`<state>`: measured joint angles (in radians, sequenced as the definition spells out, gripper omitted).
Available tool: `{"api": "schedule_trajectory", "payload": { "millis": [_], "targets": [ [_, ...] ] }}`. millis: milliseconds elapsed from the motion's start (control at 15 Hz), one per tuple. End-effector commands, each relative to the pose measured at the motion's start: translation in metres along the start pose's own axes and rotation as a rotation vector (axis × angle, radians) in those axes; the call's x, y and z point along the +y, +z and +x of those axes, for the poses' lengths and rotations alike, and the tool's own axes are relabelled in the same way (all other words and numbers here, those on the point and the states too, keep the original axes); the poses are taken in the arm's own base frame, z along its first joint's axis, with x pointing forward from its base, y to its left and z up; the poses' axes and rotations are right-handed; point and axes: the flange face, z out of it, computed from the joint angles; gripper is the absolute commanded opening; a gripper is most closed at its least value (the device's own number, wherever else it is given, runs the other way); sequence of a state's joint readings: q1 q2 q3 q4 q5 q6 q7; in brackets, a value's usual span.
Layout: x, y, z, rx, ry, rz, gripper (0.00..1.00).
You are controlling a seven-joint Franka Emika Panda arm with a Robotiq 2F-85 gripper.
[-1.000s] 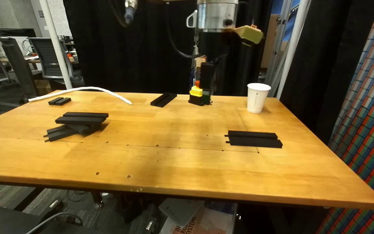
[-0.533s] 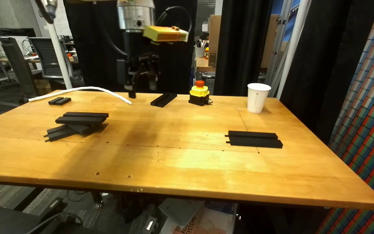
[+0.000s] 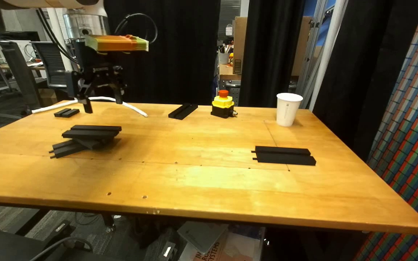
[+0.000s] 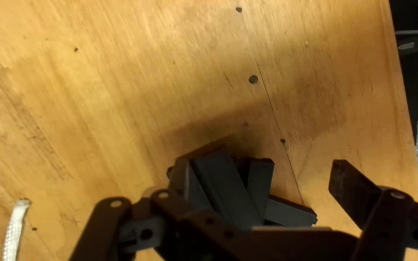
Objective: Connect three black boards together
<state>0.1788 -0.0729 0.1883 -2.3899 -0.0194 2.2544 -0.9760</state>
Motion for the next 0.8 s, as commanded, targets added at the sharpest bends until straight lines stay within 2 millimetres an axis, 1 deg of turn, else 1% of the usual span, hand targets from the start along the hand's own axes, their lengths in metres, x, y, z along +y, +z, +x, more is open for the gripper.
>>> {"api": "schedule_trajectory", "payload": {
  "millis": [0, 200, 467, 600, 733],
  "targets": [
    [-0.018, -0.006, 0.036, 0.021, -0.007, 0.002, 1.00],
    [-0.036, -0.002, 0.065, 0.024, -0.070, -0.019, 1.00],
    [-0.056, -0.001, 0.097, 0.046, -0.171, -0.040, 1.00],
    [-0.062, 0.003, 0.110, 0.066, -0.207, -0.062, 1.00],
    [-0.063, 0.011, 0.119, 0.078, -0.245, -0.082, 1.00]
  ]
}}
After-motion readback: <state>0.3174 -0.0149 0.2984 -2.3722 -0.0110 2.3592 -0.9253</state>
